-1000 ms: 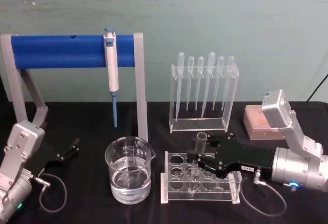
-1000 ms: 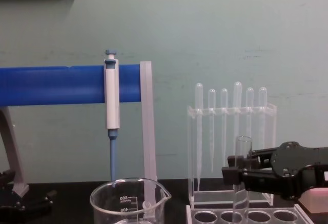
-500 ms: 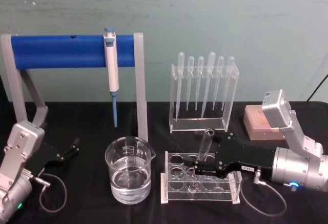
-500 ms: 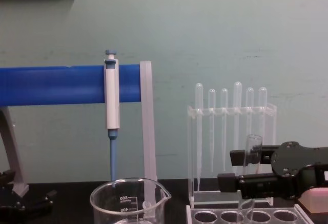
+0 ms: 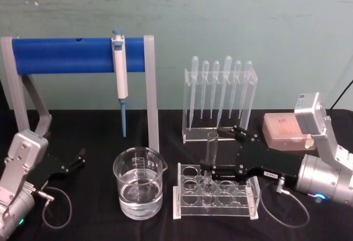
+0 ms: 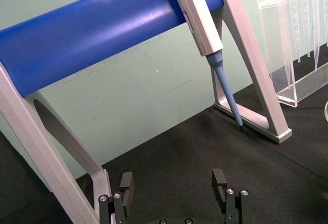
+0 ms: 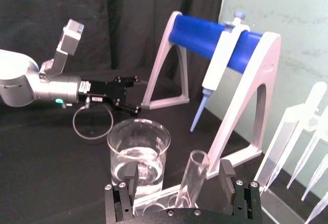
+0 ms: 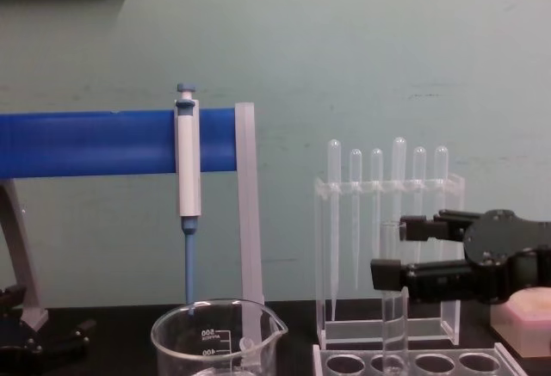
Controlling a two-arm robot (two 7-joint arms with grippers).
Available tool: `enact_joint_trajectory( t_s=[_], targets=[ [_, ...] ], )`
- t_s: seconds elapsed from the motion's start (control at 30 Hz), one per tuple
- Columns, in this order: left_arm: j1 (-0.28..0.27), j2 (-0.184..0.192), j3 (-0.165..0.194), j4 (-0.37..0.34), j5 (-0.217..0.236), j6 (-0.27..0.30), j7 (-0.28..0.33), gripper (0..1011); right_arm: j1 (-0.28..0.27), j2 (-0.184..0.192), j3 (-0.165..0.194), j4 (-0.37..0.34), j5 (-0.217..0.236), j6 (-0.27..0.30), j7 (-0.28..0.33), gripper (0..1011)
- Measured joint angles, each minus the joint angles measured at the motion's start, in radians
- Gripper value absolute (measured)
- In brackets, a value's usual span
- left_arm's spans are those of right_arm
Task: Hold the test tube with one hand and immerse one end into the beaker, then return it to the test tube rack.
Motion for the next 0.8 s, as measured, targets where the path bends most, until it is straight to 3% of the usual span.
enact_joint_trajectory(
  t_s=[0.2, 0.37, 0.63, 0.67, 0.8],
  targets=[
    [0.0, 0.0, 0.0, 0.0, 0.0, 0.0, 0.0, 1000, -0.015, -0.004, 0.023, -0.027, 0.005, -0.021, -0.006, 1002],
    [0.0, 0.0, 0.0, 0.0, 0.0, 0.0, 0.0, 1000, -0.046, -0.009, 0.06, -0.064, 0.01, -0.039, -0.052, 1002],
    [0.0, 0.0, 0.0, 0.0, 0.0, 0.0, 0.0, 1000, -0.148, -0.049, 0.153, -0.12, -0.009, -0.083, -0.226, 1002],
    [0.0, 0.0, 0.0, 0.0, 0.0, 0.0, 0.0, 1000, -0.148, -0.049, 0.153, -0.12, -0.009, -0.083, -0.226, 1002],
    [0.0, 0.0, 0.0, 0.0, 0.0, 0.0, 0.0, 1000, -0.21, -0.081, 0.201, -0.144, -0.041, -0.109, -0.339, 1002]
  ],
)
